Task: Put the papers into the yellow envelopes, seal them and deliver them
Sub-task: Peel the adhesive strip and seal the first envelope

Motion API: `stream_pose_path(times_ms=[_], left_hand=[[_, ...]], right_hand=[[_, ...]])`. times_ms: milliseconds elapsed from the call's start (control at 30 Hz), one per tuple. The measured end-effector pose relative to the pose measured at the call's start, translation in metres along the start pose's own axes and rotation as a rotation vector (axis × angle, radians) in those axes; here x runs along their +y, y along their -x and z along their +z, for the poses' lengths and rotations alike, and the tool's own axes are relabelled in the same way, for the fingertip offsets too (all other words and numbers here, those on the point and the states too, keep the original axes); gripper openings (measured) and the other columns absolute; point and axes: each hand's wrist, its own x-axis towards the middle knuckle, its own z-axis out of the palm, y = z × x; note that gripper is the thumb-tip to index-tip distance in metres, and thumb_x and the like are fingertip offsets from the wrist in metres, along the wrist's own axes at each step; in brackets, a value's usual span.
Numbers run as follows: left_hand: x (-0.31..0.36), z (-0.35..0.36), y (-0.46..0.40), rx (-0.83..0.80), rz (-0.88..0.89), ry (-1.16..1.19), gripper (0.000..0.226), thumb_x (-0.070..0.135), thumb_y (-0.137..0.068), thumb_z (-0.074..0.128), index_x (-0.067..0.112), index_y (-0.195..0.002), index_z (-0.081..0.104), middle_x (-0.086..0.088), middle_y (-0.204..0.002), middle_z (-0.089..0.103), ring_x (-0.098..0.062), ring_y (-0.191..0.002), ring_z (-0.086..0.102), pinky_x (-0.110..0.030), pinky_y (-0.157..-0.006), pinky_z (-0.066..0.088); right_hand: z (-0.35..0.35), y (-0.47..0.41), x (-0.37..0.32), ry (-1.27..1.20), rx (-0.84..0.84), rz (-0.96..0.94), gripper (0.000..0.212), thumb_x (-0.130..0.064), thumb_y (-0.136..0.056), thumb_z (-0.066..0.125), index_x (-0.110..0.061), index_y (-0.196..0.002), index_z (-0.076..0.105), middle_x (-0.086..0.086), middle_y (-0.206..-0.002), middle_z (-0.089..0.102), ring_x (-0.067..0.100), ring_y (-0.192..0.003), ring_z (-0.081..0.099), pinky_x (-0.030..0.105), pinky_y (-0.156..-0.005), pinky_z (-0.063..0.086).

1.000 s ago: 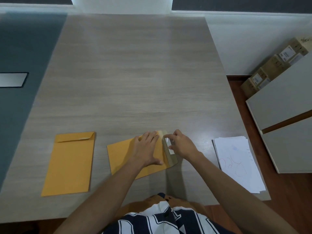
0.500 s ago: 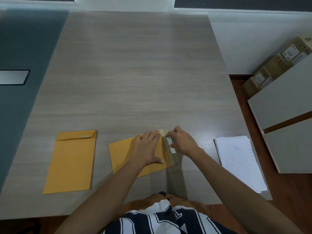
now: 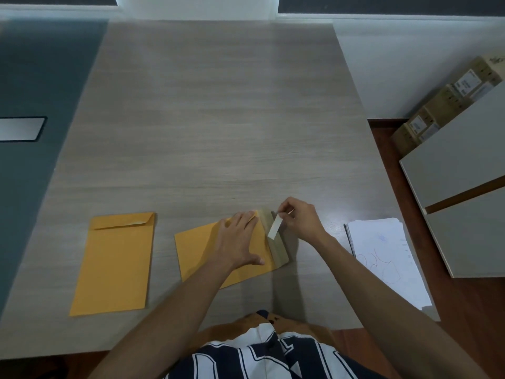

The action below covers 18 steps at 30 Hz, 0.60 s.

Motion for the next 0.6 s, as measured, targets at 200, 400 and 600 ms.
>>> stream_pose_path(times_ms=[200, 400, 600], left_hand=[[-0.001, 0.0, 0.0, 0.03, -0.091, 0.032, 0.119, 0.086, -0.064, 0.057, 0.018, -0.154, 0.018, -0.001, -0.162, 0.012, -0.026, -0.148, 0.012, -0.042, -0.118, 0.016], [-0.001, -0.004, -0.003, 0.099, -0.246, -0.008, 0.099, 0.082, -0.079, 0.038, 0.013, -0.15, 0.028, -0.008, -0.15, 0.032, -0.028, -0.136, 0.03, -0.041, -0.111, 0.027], [-0.003, -0.012, -0.007, 0.058, -0.28, 0.029, 0.08, 0.06, -0.09, 0.037, 0.01, -0.151, 0.026, -0.011, -0.138, 0.037, -0.029, -0.127, 0.035, -0.039, -0.107, 0.03]], right_hand=[[-0.02, -0.009, 0.02, -0.474, 0.264, 0.399, 0.009, 0.001, -0.085, 0.065, -0.008, -0.083, 0.066, 0.013, -0.084, 0.069, 0.021, -0.064, 0.067, 0.039, -0.072, 0.061], [-0.043, -0.016, 0.042, -0.635, 0.454, 0.596, 0.014, 0.005, -0.082, 0.062, -0.009, -0.078, 0.062, 0.009, -0.078, 0.066, 0.023, -0.064, 0.07, 0.043, -0.077, 0.06], [-0.051, -0.019, 0.055, -0.437, 0.494, 0.628, 0.031, -0.005, -0.078, 0.07, -0.012, -0.108, 0.064, 0.008, -0.108, 0.066, 0.021, -0.086, 0.069, 0.035, -0.089, 0.056]])
